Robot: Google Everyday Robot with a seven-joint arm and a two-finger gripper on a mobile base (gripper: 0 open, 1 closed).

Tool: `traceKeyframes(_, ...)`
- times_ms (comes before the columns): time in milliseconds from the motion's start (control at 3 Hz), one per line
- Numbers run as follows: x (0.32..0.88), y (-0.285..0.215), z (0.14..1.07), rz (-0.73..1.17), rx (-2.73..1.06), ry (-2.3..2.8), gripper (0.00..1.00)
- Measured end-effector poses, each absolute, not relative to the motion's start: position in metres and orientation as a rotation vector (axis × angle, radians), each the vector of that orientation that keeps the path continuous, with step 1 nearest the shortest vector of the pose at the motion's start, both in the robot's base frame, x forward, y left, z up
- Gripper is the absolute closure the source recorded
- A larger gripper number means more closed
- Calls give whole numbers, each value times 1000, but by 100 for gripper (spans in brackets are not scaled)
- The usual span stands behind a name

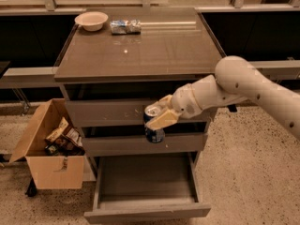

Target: Place pepsi can into bottom drawer

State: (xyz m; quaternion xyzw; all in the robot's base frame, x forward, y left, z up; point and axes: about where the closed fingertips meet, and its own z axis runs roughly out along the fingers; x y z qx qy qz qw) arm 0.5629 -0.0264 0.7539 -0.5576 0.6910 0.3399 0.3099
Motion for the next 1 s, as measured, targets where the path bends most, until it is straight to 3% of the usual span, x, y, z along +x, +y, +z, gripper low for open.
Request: traceKeyframes(1000,523,-37,554,828,-1320,1884,100)
